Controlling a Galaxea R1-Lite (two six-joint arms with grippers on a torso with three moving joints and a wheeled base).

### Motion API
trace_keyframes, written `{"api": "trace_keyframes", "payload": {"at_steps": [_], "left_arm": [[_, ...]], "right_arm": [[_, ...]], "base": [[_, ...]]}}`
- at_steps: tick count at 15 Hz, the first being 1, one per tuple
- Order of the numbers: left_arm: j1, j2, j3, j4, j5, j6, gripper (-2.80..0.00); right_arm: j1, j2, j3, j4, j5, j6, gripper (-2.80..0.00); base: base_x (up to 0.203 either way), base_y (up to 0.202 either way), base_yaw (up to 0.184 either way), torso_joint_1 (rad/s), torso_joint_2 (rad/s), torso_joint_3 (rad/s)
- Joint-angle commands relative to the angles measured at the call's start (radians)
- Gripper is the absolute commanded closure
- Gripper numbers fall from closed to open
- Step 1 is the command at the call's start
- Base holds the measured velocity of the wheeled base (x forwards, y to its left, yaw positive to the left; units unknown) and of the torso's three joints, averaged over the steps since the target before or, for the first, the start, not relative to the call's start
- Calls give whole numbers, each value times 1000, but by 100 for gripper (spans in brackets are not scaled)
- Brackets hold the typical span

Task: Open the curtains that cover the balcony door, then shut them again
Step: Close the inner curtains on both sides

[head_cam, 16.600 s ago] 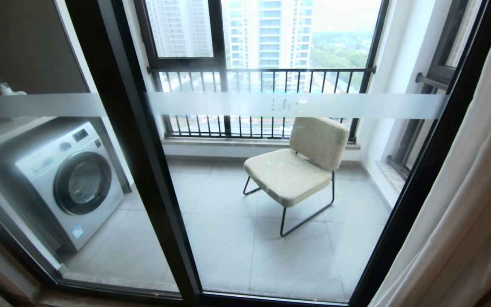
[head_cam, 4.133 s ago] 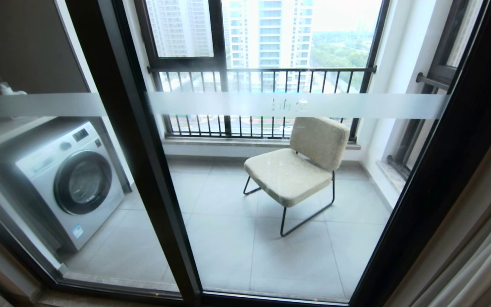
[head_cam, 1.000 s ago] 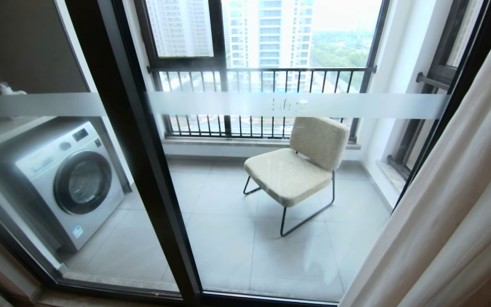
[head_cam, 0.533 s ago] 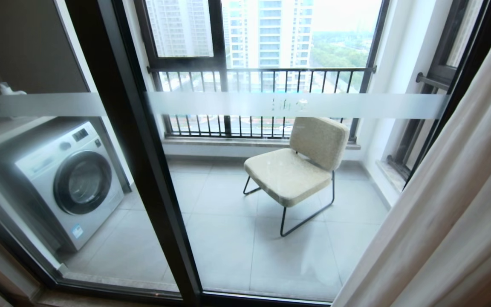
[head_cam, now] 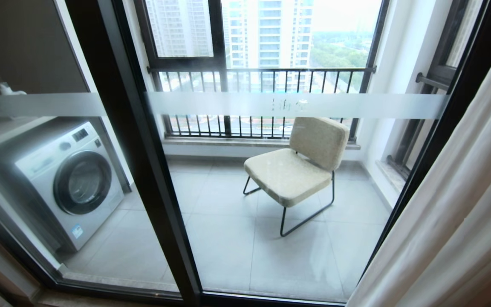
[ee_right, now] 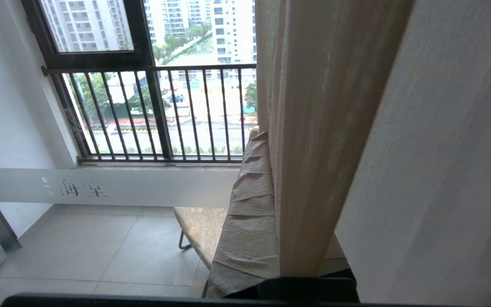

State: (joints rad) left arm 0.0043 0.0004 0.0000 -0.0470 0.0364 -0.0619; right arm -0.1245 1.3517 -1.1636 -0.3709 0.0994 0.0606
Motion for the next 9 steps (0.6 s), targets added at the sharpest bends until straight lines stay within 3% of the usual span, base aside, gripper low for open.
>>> {"api": "trace_keyframes", "payload": {"at_steps": [1, 9], "left_arm": [[0, 0, 0, -1, 0, -1, 0], [0, 0, 0, -1, 0, -1, 0]], "right_arm": [[0, 6, 1, 0, 2, 1, 0], [0, 1, 42, -30, 0, -1, 0]], "base": [[0, 0, 0, 0, 0, 0], [0, 0, 0, 0, 0, 0]]}}
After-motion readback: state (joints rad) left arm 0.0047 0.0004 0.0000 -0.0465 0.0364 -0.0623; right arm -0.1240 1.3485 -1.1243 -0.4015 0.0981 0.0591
